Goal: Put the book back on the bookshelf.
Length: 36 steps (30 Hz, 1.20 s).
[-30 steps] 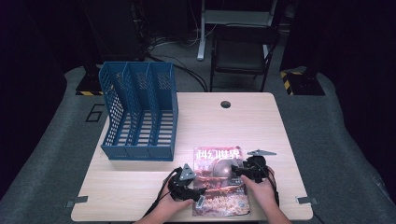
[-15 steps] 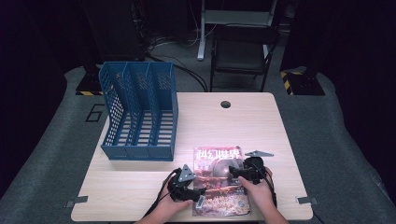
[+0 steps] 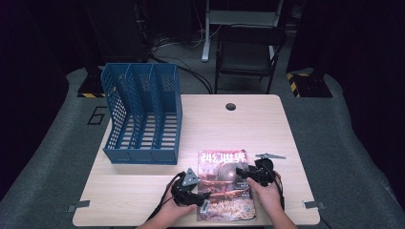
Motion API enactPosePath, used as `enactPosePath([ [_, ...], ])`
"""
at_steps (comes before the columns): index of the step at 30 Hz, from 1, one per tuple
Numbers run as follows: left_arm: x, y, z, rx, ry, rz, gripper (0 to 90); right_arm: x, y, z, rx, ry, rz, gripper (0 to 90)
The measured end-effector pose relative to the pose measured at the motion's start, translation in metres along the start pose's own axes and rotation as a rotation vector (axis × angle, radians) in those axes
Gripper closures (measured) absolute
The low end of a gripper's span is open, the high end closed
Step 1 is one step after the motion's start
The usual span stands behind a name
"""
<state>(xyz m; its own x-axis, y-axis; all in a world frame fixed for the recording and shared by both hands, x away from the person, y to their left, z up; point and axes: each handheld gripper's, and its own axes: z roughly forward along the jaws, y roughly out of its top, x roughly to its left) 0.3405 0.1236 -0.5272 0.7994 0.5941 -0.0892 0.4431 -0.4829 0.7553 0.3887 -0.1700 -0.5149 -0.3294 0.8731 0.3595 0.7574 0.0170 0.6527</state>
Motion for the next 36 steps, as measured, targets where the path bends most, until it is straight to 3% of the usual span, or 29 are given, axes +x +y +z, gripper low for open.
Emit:
enactPosePath([
  [10, 0.000, -0.001, 0.000, -0.008, 0.005, 0.003, 27.4, -0.002, 0.002, -0.008, -0.022, 0.046, 0.018, 38.0],
  [16, 0.000, -0.001, 0.000, -0.007, 0.004, -0.001, 27.4, 0.009, 0.005, -0.016, -0.059, 0.045, -0.051, 39.8],
  [20, 0.000, -0.001, -0.001, -0.002, -0.001, 0.001, 27.4, 0.014, 0.007, -0.021, -0.080, 0.068, -0.060, 40.5],
  [29, 0.000, -0.003, 0.000, -0.022, 0.005, -0.006, 27.4, 0.015, 0.007, -0.026, -0.098, 0.135, -0.022, 43.3],
  [36, 0.000, -0.003, 0.000, -0.022, 0.005, -0.006, 27.5, 0.012, 0.006, -0.021, -0.072, 0.106, -0.013, 43.6],
])
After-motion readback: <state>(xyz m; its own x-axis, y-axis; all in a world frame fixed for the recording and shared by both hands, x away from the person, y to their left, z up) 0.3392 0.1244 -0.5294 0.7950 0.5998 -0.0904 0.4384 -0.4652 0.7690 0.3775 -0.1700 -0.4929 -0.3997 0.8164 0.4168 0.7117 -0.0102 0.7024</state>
